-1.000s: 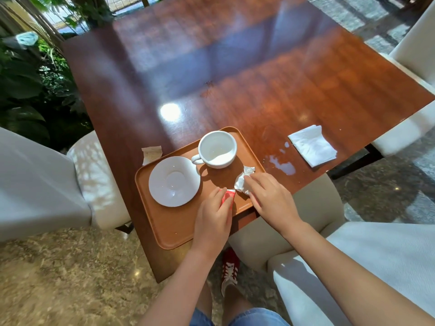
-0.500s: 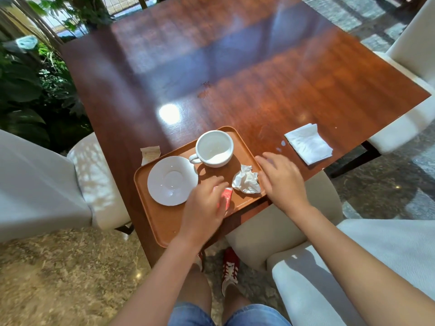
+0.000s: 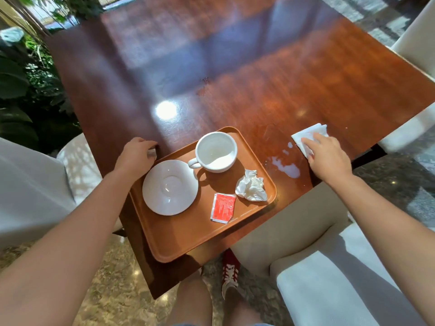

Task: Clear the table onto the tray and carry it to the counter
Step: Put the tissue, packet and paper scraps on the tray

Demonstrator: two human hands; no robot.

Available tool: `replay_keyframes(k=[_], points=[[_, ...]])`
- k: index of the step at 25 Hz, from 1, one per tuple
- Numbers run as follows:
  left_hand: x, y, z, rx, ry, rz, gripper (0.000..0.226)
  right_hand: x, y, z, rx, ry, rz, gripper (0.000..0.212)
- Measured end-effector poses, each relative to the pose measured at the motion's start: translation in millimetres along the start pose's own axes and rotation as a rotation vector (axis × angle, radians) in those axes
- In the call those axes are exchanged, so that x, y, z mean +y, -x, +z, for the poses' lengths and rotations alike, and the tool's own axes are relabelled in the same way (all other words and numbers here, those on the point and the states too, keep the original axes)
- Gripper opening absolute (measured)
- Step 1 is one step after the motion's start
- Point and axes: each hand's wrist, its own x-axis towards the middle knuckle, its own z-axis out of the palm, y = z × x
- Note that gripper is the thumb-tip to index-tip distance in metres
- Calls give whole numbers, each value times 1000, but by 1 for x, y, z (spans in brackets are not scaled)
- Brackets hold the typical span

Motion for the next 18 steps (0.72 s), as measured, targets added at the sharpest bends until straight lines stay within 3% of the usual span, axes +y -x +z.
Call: replay_keyframes(k=[7, 11, 14, 18], points=[[-4, -7, -8, 22, 33, 7, 31, 1, -6, 9, 95, -101, -34, 8], [-9, -2, -6, 41, 134, -34, 7, -6, -10, 11, 130, -175, 12, 15], [-8, 2, -5, 31, 129, -19, 10, -13, -11, 6, 91, -225, 88, 17], [4, 28, -26, 266, 200, 6, 13, -46, 16, -19, 179, -353, 15, 12]])
